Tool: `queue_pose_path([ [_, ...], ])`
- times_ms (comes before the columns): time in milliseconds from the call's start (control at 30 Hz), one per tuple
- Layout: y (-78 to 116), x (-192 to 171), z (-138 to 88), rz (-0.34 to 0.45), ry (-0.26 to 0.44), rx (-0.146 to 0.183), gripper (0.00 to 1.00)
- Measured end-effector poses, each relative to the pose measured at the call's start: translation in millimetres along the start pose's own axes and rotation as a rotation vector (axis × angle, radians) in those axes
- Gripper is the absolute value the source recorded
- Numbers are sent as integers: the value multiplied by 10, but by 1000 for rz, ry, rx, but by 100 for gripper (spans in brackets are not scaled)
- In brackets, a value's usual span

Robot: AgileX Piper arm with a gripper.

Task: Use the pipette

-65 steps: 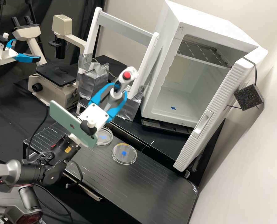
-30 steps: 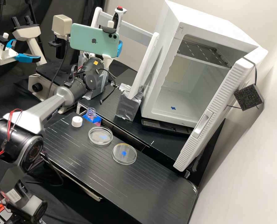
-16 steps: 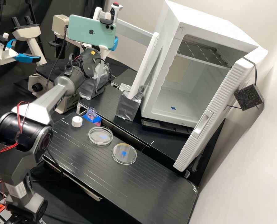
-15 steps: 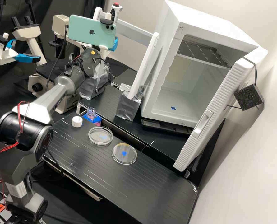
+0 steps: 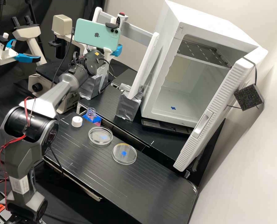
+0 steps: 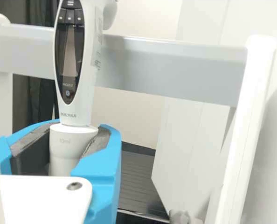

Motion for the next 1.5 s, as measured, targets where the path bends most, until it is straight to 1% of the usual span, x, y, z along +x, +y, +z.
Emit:
queue_pose_path([
  [33,3,-2,-1,-6,-7,14,0],
  [67,7,2,6,-16,-22,-2,0],
  [167,48,0,53,-59,-50,-2,0],
  [200,49,0,56,-74,-43,5,0],
  [233,38,5,47,-90,-27,45,0],
  [267,21,13,35,-106,-7,53,0],
  [300,2,25,19,-118,21,27,0],
  [333,-14,30,1,-126,37,39,0],
  [433,-52,56,4,-147,51,3,0],
  [467,-53,57,3,-147,53,-5,0],
  [533,-65,70,13,-150,51,-10,0],
  [800,-52,70,10,-145,65,-7,0],
  [867,-28,71,20,-136,72,1,0],
  [967,46,42,24,-112,86,18,0],
  [1000,73,26,20,-103,91,15,0],
  [1067,139,-17,13,-83,96,21,0],
  [1167,173,-52,-9,-71,102,26,0],
  [1267,193,-62,-27,-72,100,27,0],
  [1300,190,-50,-21,-76,94,15,0],
  [1367,199,-22,-23,-77,80,17,0],
  [1400,205,-10,-29,-77,75,13,0],
  [1433,206,10,-22,-79,66,2,0],
  [1467,212,31,-22,-80,60,3,0],
  [1500,207,57,-15,-87,53,15,0],
])
